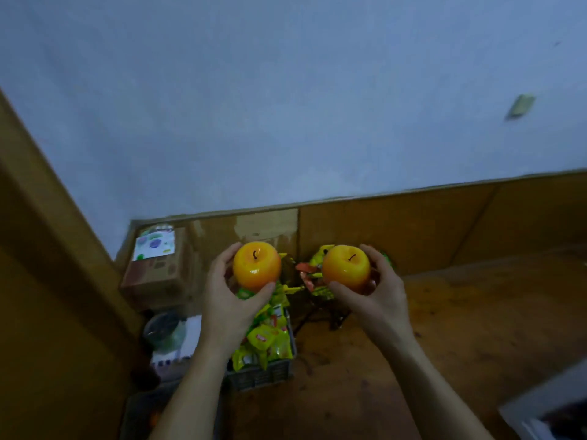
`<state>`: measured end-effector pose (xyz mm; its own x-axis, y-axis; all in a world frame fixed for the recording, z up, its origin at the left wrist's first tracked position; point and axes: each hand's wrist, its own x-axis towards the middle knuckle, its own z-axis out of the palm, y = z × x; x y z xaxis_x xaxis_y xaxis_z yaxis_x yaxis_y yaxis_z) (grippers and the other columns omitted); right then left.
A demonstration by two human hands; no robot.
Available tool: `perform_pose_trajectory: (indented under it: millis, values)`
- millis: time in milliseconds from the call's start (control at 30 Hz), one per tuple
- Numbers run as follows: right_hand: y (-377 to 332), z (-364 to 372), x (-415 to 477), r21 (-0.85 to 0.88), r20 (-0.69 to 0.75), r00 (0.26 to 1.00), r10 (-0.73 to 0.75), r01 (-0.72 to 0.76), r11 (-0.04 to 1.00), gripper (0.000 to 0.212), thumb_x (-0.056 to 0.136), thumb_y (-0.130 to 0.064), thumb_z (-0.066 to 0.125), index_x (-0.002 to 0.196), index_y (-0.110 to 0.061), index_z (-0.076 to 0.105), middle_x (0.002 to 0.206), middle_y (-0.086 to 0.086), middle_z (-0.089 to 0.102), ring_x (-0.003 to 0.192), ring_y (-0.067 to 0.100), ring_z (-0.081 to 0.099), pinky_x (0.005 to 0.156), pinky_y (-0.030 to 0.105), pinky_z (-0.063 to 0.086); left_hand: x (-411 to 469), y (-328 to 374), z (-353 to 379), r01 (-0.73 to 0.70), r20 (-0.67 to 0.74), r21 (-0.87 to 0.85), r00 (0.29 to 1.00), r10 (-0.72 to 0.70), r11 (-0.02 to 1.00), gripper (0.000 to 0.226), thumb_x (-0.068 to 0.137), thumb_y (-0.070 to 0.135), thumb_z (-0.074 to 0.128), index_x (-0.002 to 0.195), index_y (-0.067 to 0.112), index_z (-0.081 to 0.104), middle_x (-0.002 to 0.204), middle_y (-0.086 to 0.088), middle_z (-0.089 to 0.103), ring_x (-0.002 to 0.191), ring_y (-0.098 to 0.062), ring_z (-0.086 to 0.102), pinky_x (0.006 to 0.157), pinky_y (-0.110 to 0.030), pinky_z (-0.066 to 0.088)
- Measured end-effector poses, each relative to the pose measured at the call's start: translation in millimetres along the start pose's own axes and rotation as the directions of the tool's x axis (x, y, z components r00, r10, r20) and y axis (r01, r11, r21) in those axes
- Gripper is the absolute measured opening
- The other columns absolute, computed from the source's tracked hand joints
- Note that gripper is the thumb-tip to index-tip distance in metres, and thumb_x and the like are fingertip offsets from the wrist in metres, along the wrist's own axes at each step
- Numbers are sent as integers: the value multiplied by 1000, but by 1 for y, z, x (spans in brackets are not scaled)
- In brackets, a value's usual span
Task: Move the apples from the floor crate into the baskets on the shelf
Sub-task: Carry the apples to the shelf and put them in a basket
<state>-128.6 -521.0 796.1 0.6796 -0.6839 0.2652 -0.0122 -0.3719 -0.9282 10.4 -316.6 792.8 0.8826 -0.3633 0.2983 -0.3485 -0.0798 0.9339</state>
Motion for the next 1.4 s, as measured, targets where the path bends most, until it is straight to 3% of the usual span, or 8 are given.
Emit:
perform_pose_trajectory:
  millis: [167,333,433,567,867,1067,1267,1400]
  values:
    - [11,-88,-47,-23,-145,989,35,-39,999,89,65,-50,89,143,-36,48,133,-4,57,111,11,64,85,35,60,-35,28,66,-46,126,26,991,42,999,80,74,29,88,141,35,46,142,5,49,125,-18,54,96,-39,52]
    - [16,-155,-100,-77,-286,957,56,-81,994,87,69,-33,92,143,-33,47,133,-7,56,110,8,62,86,30,59,-73,58,120,-62,227,-23,972,66,998,81,73,30,87,143,32,46,139,4,49,114,-15,56,80,-18,47]
    - [18,-194,-128,-114,-366,928,63,-111,987,88,70,-34,91,145,-34,45,133,-11,54,111,4,60,84,21,57,-92,76,159,-87,309,-69,945,104,994,83,71,34,89,142,35,46,138,3,50,115,-19,58,83,-27,53]
    - [15,-248,-156,-142,-491,869,65,-154,978,89,70,-35,90,146,-33,44,133,-9,54,111,6,60,81,20,56,-113,105,216,-129,417,-138,892,176,982,83,72,29,89,143,31,46,136,8,45,111,-1,54,76,-12,52]
    - [28,-354,-200,-154,-738,669,90,-296,943,89,66,-48,87,143,-38,44,132,-13,53,113,12,60,89,36,59,-146,141,352,-141,652,-252,707,275,958,86,69,31,91,142,35,46,138,5,49,120,-14,55,86,-28,56]
    - [28,-408,-212,-135,-846,527,78,-355,925,85,71,-31,90,143,-34,46,132,-8,54,109,8,61,82,25,58,-165,179,440,-103,768,-348,539,347,932,85,71,26,90,142,35,46,136,9,50,111,3,55,73,-7,51]
    - [27,-456,-236,-132,-928,370,40,-427,894,85,71,-35,89,143,-38,45,133,-12,52,110,6,58,82,24,55,-195,212,516,-25,827,-450,366,427,893,85,70,23,91,142,32,46,136,9,53,115,-7,60,79,-14,55]
    - [36,-487,-259,-117,-960,278,23,-477,871,87,69,-39,90,143,-40,44,133,-14,51,113,6,57,86,26,55,-227,227,555,4,854,-466,265,448,885,84,72,19,89,143,31,45,134,9,53,110,6,58,75,-6,50]
